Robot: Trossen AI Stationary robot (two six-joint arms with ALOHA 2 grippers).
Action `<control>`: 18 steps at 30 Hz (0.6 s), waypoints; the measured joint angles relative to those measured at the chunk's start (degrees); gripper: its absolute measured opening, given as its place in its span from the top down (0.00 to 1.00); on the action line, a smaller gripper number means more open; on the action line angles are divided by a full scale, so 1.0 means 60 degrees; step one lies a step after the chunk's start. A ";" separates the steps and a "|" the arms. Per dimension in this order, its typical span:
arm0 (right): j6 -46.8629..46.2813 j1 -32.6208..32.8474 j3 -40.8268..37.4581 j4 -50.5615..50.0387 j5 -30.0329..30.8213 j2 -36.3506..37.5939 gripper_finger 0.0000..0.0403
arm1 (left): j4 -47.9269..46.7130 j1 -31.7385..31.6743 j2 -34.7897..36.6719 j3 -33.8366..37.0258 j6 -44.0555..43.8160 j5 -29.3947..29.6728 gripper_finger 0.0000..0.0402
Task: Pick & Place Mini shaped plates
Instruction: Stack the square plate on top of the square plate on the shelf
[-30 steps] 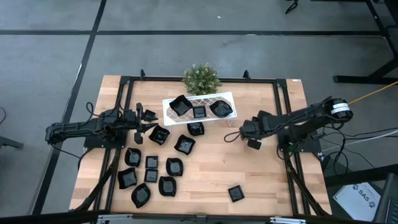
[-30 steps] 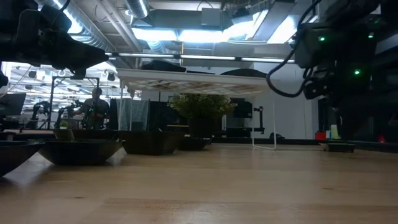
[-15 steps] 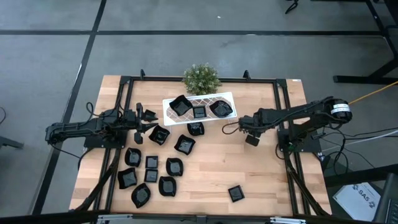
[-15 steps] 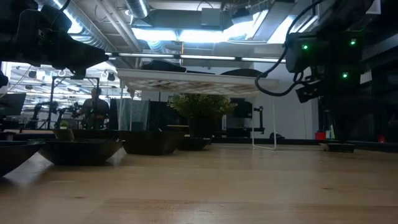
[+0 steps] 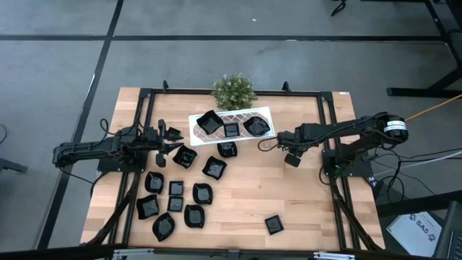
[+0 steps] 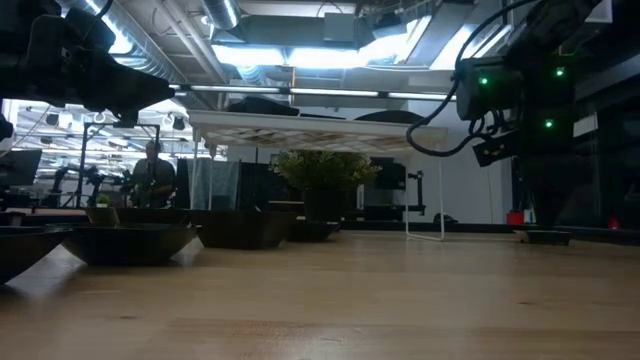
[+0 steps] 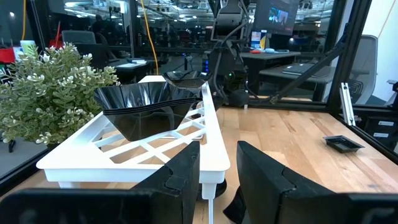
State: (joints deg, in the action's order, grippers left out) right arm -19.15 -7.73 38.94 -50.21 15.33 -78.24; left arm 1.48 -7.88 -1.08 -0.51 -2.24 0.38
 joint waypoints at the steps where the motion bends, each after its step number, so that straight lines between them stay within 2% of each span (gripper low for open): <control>1: 0.0047 0.0005 0.0000 0.0024 -0.0033 0.0000 0.70 | 0.0000 0.0001 0.0000 -0.0001 0.0000 0.0000 0.75; 12: 0.0396 0.0923 0.0137 0.0105 -0.0639 -0.0004 0.70 | 0.0000 0.0002 0.0000 -0.0002 0.0000 0.0002 0.75; 18: 0.1768 0.1427 0.1051 0.0141 0.0201 -0.0004 0.70 | 0.0000 0.0004 0.0000 -0.0001 0.0000 0.0003 0.75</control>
State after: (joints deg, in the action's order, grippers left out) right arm -8.54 0.84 45.24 -49.36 16.53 -78.26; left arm 1.48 -7.86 -1.08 -0.52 -2.24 0.40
